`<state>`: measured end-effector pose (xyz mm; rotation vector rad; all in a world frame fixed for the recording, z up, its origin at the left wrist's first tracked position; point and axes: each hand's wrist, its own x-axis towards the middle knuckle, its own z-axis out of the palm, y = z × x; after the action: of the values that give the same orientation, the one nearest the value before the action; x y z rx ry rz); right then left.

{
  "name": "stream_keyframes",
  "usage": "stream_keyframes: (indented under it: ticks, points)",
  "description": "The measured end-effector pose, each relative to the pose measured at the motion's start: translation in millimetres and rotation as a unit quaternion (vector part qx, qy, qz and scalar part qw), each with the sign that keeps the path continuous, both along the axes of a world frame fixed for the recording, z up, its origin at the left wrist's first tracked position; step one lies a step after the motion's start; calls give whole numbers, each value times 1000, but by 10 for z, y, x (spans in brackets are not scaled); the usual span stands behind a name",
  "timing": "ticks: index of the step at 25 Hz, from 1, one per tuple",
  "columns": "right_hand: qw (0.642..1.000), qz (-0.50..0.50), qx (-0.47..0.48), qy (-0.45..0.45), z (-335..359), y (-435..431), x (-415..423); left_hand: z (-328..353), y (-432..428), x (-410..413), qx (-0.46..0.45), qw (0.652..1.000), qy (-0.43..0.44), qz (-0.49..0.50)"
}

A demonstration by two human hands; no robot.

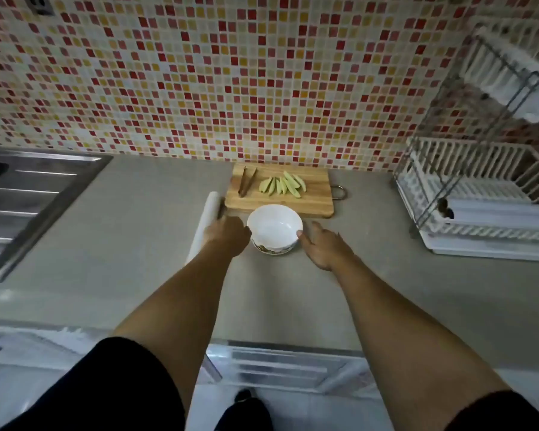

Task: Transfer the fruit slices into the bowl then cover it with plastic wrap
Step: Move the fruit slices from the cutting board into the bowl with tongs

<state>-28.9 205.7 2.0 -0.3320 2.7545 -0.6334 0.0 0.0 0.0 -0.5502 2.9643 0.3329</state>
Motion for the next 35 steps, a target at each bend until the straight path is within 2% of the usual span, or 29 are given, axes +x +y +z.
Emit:
stream_keyframes:
  ticks: [4,7,12,15,27,29,31,33,35]
  points:
    - [997,-69,-11,-29,-304,-117,-313,-278,-146,-374,59,998,-21,29]
    - [987,-122,-69,-75,-495,-248,-590,-478,-205,-675,97,994,-34,35]
    - [974,-174,-123,-81,-740,-403,-797,-704,-122,-874,165,985,-41,9]
    - [972,-173,-150,-54,-844,-435,-791,-803,-55,-870,189,981,-14,32]
    - [965,-215,-145,-24,-960,-494,-1087,-875,-14,-1134,206,977,36,38]
    - [965,-221,-140,-20,-991,-495,-1091,-876,-35,-1121,215,975,31,46]
    - [967,-219,-134,-13,-1022,-493,-1084,-823,-105,-1152,220,971,62,76]
    - [966,-221,-131,-2,-1042,-498,-1078,-741,-248,-1345,205,965,130,102]
    - [967,-220,-127,4,-1048,-508,-1075,-712,-417,-1699,151,977,130,70]
